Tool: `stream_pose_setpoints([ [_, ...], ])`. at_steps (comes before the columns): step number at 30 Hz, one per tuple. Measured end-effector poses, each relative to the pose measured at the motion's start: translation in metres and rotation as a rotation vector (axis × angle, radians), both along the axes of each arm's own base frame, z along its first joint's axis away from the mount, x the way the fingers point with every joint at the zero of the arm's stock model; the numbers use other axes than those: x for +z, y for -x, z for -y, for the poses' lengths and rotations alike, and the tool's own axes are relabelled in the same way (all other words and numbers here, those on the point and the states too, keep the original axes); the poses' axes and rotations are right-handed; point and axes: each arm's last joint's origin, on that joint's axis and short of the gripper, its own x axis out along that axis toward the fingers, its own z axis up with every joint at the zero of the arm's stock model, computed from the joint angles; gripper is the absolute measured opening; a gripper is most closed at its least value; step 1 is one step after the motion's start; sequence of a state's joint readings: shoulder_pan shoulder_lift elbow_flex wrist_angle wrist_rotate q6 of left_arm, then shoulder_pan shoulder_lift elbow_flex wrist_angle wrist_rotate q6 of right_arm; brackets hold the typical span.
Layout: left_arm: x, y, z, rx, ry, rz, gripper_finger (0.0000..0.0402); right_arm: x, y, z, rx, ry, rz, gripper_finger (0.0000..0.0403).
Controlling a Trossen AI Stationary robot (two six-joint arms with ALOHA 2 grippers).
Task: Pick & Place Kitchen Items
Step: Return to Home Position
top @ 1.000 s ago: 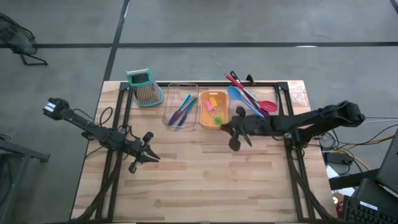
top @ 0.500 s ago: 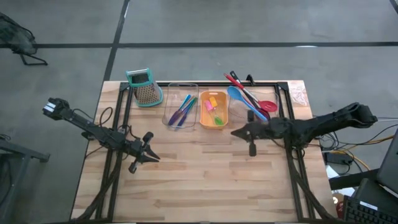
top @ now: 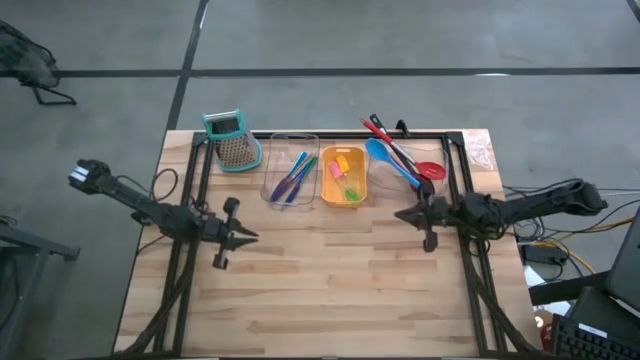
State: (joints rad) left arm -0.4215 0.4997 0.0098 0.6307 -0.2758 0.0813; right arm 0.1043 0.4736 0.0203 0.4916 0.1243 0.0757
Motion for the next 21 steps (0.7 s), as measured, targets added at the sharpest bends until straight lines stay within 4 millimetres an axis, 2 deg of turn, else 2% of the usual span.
stream_pose_setpoints([
  [6, 0.01, 0.009, -0.003, -0.04, -0.02, 0.098, 0.0051, -0.004, 0.011, 0.001, 0.002, 0.001, -0.024, 0.0008],
  [13, 0.007, 0.019, -0.008, -0.022, -0.038, 0.078, 0.0051, 0.001, 0.022, 0.001, 0.057, 0.003, 0.039, 0.0008],
  [21, -0.007, 0.029, -0.012, -0.025, -0.078, -0.036, 0.0051, 0.005, 0.027, 0.0, 0.098, -0.026, 0.09, 0.0008],
])
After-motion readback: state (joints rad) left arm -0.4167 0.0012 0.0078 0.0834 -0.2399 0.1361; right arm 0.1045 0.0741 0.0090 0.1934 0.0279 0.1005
